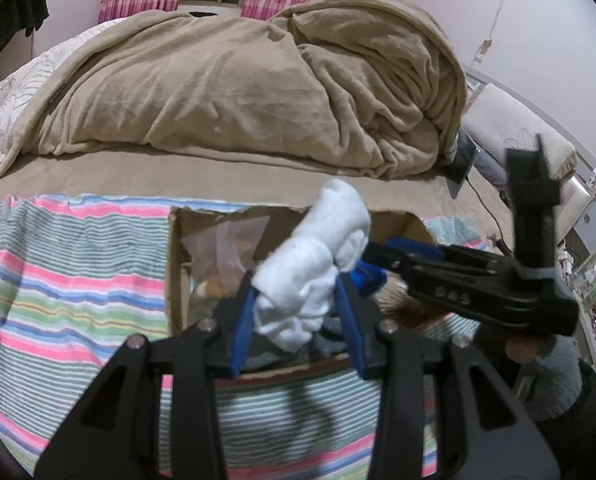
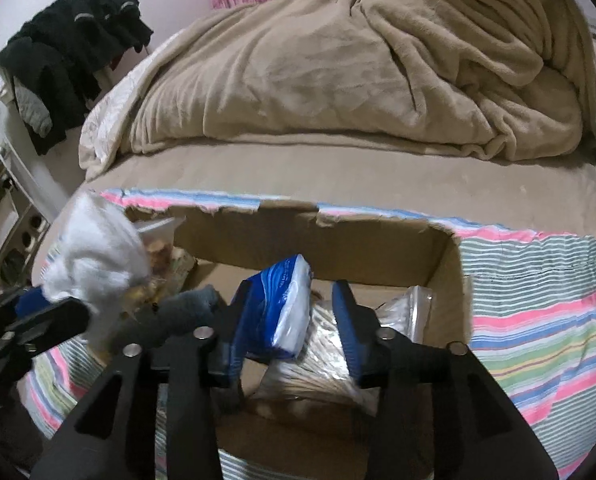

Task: Organize objects
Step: 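Open left tool to drop white sock while right tool drops blue tissue pack into box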

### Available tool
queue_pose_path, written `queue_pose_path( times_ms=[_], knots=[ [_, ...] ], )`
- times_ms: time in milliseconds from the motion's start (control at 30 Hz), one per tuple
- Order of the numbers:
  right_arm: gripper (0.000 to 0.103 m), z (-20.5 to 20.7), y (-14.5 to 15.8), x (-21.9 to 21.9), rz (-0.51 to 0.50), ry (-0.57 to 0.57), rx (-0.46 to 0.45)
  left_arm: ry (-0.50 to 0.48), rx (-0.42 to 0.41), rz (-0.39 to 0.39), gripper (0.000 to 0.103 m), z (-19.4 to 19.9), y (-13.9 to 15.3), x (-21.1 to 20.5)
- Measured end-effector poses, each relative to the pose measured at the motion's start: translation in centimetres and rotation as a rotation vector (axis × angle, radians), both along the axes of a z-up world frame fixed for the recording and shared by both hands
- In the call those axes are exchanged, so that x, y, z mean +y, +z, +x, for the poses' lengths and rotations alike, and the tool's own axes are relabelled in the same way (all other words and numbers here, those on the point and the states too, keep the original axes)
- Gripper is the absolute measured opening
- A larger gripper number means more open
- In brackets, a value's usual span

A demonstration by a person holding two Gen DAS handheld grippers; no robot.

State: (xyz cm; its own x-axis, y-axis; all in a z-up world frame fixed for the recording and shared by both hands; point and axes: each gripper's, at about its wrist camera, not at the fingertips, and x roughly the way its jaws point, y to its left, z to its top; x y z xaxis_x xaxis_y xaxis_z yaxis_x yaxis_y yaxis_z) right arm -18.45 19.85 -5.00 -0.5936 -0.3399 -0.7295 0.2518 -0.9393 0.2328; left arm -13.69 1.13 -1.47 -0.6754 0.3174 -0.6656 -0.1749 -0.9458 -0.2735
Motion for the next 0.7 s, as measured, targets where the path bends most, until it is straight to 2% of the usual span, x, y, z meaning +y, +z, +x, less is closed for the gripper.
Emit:
queue_pose_path(
  times_ms=[200, 367, 700],
  knots=[
    [0.043, 1.0, 1.5, 1.2, -0.024, -0.004, 0.033, -0.021, -0.003, -0.008, 0.040, -1.1, -0.2, 1.6],
    [0.043, 1.9, 2.3, 2.3, -0.037, -0.012, 0.050, -0.041, 0.006, -0.044, 0.040, -2.5, -0.6, 2.9],
    [0.043, 2.6, 1.8, 2.5, -0.044, -0.004, 0.033, -0.022, -0.020, -0.055, 0.044, -2.3, -0.5, 2.4]
  ],
)
